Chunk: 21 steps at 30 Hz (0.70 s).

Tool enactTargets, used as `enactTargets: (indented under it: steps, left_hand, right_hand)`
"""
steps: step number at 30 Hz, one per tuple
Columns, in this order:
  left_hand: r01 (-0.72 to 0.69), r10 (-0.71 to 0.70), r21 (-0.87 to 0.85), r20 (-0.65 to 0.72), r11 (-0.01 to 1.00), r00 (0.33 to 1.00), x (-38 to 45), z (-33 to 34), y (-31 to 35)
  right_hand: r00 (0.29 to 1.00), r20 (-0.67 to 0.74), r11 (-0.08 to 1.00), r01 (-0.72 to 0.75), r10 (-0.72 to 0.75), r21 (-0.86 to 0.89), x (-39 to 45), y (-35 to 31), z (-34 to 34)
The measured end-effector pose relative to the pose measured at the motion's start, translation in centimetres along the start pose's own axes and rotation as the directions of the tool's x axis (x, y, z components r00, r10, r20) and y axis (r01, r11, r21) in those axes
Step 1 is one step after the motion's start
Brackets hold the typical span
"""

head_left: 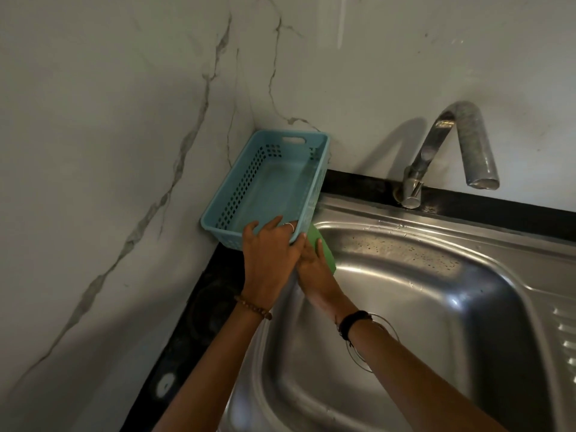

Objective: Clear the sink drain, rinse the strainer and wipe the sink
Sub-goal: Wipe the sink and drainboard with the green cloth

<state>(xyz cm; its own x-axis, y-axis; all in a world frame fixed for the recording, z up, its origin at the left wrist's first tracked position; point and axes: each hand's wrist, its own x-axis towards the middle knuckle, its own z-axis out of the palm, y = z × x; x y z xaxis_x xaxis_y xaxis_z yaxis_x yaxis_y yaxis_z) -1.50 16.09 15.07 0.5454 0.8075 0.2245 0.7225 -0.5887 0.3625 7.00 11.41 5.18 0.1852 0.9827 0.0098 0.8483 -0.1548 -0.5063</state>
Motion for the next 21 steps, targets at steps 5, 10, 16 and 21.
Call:
enactTargets:
  steps: [5, 10, 16, 21]
  left_hand:
    - [0.039, -0.036, 0.081, -0.046, 0.996, 0.998, -0.5, 0.9, 0.4]
    - [0.1, -0.093, 0.13, -0.065, 0.986, 0.994, -1.1, 1.3, 1.8]
    - [-0.059, 0.131, 0.352, -0.184, 0.934, 0.974, -1.9, 3.7, 4.5]
    - [-0.378, 0.361, 0.151, 0.124, 0.914, 0.924, -1.3, 8.6, 6.5]
  right_hand:
    - [0.995, -0.057, 0.892, 0.045, -0.079, -0.45, 1.2, 0.6, -0.8]
    - [0.99, -0.033, 0.843, -0.134, 0.137, -0.521, 3.5, 2.7, -3.1]
    - [0.949, -0.12, 0.76, -0.307, 0.293, -0.572, -0.8, 6.7, -5.2]
    - [0.859, -0.204, 0.686, -0.5, 0.469, -0.529, -6.9, 11.7, -8.0]
